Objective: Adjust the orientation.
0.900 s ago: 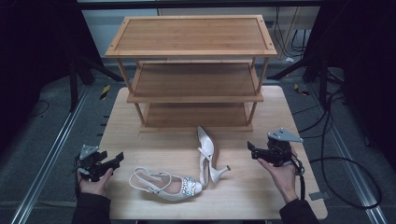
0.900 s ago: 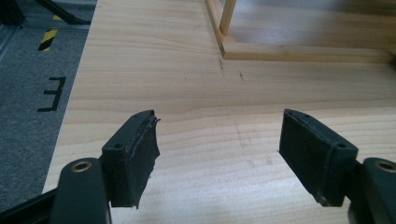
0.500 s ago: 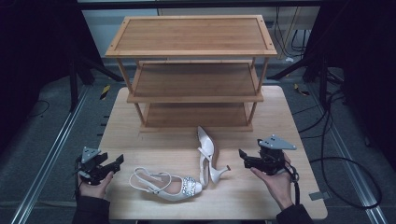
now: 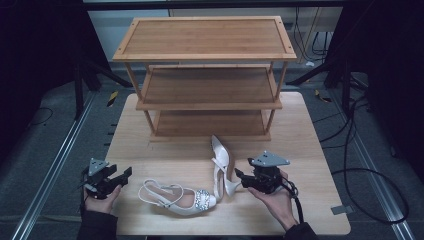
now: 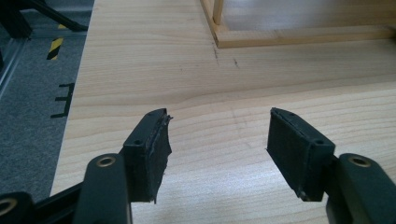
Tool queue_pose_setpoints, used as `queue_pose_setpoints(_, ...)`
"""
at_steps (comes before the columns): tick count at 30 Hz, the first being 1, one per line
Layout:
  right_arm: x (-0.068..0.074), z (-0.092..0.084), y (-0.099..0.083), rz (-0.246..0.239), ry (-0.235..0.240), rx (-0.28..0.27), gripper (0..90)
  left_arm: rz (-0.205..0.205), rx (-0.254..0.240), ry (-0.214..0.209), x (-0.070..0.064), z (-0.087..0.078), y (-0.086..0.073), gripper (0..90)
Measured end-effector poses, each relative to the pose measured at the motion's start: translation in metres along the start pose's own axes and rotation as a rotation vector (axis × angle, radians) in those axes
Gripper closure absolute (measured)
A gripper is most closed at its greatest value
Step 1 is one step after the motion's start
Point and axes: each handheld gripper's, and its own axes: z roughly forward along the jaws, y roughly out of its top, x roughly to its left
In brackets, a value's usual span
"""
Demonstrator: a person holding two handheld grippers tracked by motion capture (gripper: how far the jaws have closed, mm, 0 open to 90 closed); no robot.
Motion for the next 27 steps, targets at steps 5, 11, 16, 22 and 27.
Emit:
queue_pose_setpoints(5, 0.013, 0.014, 0.007, -0.022, 0.016, 0.000, 49.3, 0.008, 0.013, -0.007, 0.000, 0.002, -0.002, 39.6)
queue_pose_setpoints(11, 0.029, 0.036, 0.017, -0.048, 0.025, 0.018, 56.0, 0.013, 0.017, -0.017, 0.000, 0.004, -0.002, 41.1)
queue_pose_setpoints(16, 0.037, 0.054, 0.018, -0.068, 0.007, 0.059, 63.0, 0.022, 0.019, -0.025, -0.002, 0.006, -0.002, 42.0)
queue_pose_setpoints(22, 0.040, 0.065, 0.016, -0.103, -0.034, 0.111, 72.2, 0.020, 0.022, -0.021, -0.001, 0.006, -0.002, 42.9)
queue_pose_setpoints(27, 0.041, 0.064, 0.016, -0.104, -0.027, 0.116, 81.7, 0.017, 0.024, -0.020, -0.001, 0.007, -0.003, 43.4)
